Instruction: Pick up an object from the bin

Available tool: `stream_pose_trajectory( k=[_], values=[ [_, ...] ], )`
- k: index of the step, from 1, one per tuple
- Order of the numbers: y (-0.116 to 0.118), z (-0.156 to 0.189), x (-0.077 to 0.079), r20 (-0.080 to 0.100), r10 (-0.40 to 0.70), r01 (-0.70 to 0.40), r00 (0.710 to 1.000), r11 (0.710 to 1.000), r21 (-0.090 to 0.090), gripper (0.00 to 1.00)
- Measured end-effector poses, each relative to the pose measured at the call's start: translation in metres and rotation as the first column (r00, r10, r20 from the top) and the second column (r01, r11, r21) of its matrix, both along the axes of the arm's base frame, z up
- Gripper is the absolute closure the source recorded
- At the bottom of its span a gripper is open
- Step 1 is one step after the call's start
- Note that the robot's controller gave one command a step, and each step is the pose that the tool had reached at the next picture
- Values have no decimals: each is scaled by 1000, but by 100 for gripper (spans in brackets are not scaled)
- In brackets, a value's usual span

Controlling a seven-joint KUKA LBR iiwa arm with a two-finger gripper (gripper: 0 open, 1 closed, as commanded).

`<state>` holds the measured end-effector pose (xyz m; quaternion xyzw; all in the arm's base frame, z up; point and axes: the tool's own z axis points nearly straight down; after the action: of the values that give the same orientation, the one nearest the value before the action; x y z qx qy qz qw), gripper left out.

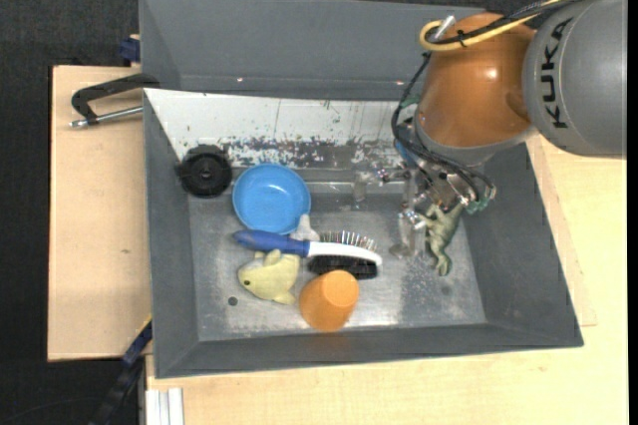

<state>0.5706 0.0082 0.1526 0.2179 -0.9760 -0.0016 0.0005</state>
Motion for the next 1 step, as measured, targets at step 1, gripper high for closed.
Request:
stream_pose_trajectory(
  k=[1],
  values=[
    [33,-73,-35,1,122,-122,993,993,0,0]
  ],
)
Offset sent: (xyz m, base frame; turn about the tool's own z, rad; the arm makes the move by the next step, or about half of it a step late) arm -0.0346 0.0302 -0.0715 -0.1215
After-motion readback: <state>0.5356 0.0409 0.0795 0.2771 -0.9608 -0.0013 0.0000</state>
